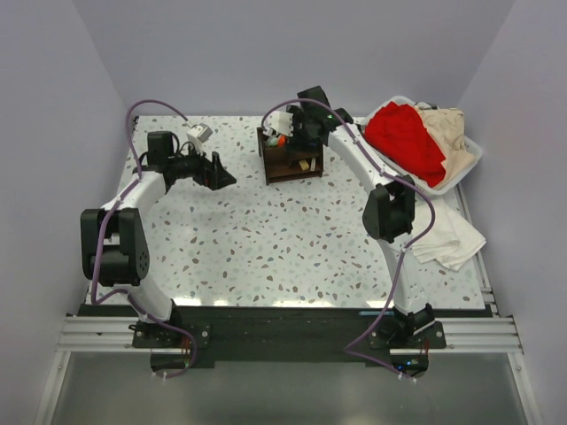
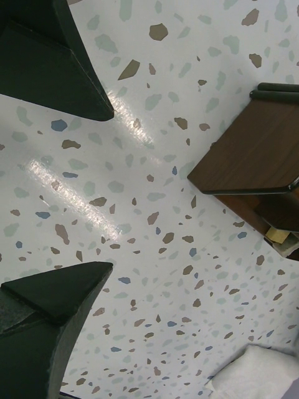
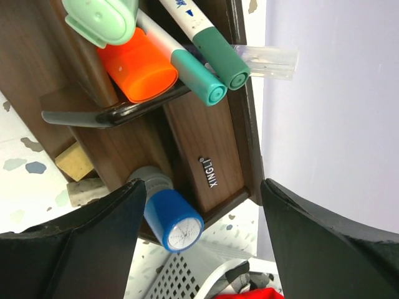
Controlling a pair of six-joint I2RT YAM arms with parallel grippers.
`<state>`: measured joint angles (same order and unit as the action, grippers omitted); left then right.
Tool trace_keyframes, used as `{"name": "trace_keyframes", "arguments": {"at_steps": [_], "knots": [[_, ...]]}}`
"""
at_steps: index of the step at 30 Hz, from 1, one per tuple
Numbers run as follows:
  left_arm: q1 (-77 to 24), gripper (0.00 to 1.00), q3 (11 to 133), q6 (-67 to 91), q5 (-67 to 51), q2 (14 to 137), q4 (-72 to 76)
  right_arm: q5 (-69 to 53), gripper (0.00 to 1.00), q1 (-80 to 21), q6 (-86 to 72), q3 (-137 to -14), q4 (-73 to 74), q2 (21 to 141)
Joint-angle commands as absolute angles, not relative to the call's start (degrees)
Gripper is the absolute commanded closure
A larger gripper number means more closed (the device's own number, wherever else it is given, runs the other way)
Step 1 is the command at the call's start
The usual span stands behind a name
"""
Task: Sort the stationery into containers
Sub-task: Place the stationery in the storage box, then reset both arms
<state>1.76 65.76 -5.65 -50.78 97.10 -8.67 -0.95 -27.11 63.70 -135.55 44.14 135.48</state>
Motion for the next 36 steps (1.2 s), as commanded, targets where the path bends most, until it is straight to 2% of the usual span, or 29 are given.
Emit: {"name": "trace_keyframes", "arguments": {"at_steps": [1, 6, 12, 13, 15, 16, 18, 19, 22, 24, 28, 36], "knots": [[2.0, 0.00, 66.5, -6.8, -52.2, 97.1, -7.4, -0.2, 0.21, -27.3, 63.5, -135.4, 40.8, 131.7], [2.0, 0.00, 67.1, -6.9, -52.2, 96.9, -8.0, -2.6, 0.20, -27.2, 59.0, -135.9, 37.7, 129.9], [2.1, 0.00, 71.0, -9.7, -50.7, 95.5, -8.9, -11.0, 0.18, -26.5, 38.6, -132.1, 29.9, 121.6], [2.1, 0.00, 72.1, -9.5, -49.2, 95.3, -8.0, -11.2, 0.17, -26.2, 32.0, -130.9, 28.4, 120.4], [2.1, 0.00, 73.1, -7.3, -46.4, 94.5, -4.9, -9.8, 0.04, -24.4, 23.3, -126.6, 23.2, 117.0], [2.1, 0.00, 74.1, -6.3, -41.5, 94.3, -3.8, -9.1, 0.01, -23.5, 12.9, -125.2, 22.0, 116.1], [2.1, 0.00, 74.7, -2.4, -30.3, 93.6, -0.9, -9.1, 0.01, -19.2, 2.9, -122.0, 21.4, 114.5], [2.1, 0.00, 75.3, -1.0, -26.3, 93.3, -0.9, -9.7, 0.01, -17.7, -6.8, -121.3, 22.1, 114.5], [2.1, 0.00, 76.8, 2.9, -12.7, 93.3, 1.0, -13.4, 0.01, -12.0, -17.7, -116.1, 25.5, 113.0], [2.0, 0.00, 77.1, 3.3, -7.2, 93.8, 1.1, -6.8, 0.01, -11.4, -17.3, -108.9, 24.7, 109.2], [2.1, 0.00, 78.8, 3.4, 1.9, 95.6, 0.2, 5.3, 0.01, -11.4, -16.8, -105.5, 30.7, 106.5], [1.7, 0.00, 78.3, 1.7, 0.4, 95.8, 0.5, 8.4, 0.01, -11.4, -15.7, -97.8, 33.0, 101.2]]}}
